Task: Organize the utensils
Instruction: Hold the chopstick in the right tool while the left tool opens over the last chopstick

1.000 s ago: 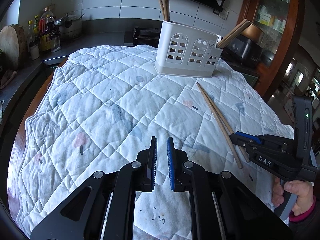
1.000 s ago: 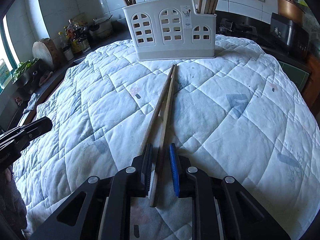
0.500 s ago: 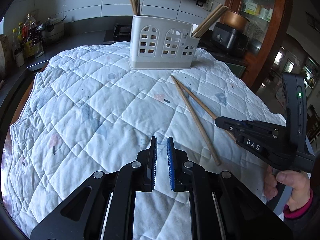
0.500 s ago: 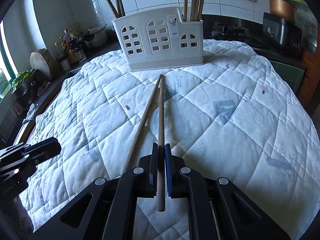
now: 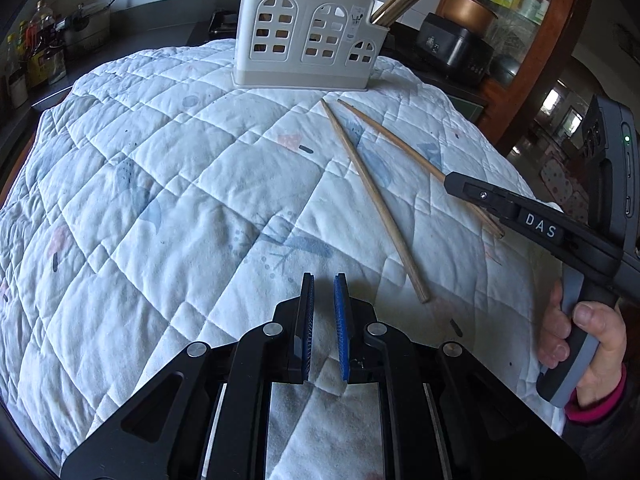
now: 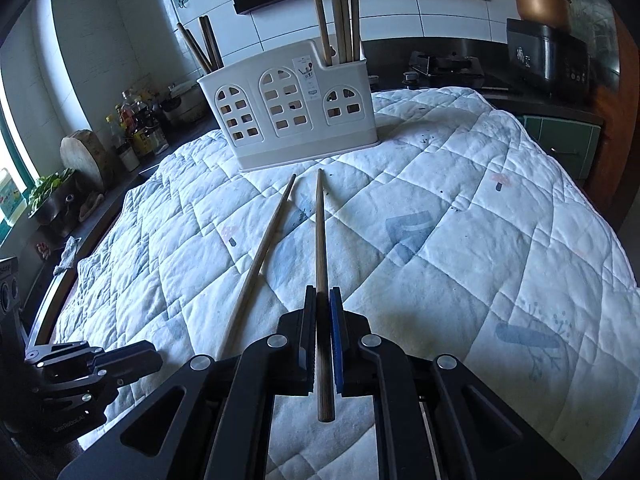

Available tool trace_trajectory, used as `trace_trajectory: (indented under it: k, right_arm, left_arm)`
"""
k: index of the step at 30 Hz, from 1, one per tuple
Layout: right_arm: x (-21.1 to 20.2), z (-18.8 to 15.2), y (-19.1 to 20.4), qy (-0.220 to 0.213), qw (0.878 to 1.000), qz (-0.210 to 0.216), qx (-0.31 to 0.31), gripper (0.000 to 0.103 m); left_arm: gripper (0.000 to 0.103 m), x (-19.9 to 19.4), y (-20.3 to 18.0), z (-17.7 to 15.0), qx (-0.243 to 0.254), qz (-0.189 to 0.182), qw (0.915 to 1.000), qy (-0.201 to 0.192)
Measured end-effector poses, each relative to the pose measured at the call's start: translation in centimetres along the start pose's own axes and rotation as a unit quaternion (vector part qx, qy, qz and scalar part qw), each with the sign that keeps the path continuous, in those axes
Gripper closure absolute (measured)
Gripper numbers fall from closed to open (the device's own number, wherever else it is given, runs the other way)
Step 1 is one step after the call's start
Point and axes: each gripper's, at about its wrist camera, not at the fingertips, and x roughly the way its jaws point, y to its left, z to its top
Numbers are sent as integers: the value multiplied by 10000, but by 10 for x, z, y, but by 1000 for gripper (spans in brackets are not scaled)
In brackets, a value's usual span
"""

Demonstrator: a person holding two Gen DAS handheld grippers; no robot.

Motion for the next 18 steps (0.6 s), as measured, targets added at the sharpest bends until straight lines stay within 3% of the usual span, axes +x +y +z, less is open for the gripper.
trace_trajectory:
  k: [11, 18]
  right_arm:
    - [-4, -1, -8, -111, 9998, 154, 93, 96]
    - [-11, -1, -7, -240, 9996, 114, 4, 96]
  left_arm:
    - [91, 2, -10, -5, 302, 233, 9992, -90]
    - [91, 1, -8, -8, 247, 192, 9993, -186]
